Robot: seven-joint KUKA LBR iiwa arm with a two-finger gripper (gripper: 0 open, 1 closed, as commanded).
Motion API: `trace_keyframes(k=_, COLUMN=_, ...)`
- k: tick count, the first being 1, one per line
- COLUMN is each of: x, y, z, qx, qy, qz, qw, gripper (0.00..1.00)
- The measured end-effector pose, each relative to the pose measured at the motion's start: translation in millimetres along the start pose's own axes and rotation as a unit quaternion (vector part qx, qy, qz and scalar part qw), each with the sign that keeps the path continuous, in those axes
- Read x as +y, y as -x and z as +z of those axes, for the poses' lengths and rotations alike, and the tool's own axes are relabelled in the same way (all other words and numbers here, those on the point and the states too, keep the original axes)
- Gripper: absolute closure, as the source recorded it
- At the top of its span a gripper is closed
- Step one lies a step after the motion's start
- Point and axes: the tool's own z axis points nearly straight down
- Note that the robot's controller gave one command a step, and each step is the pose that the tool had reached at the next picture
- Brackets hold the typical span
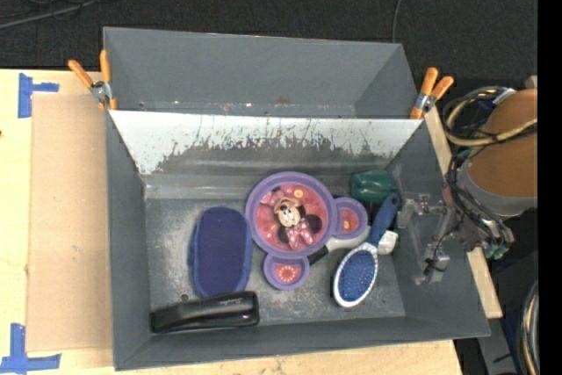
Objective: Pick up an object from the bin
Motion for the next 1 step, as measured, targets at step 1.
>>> trace_keyframes(k=1, x=10.2, y=13.1, z=27.1, qx=-0.0017, qy=-0.001, qz=-0.105, qw=0.9945, gripper=0.00)
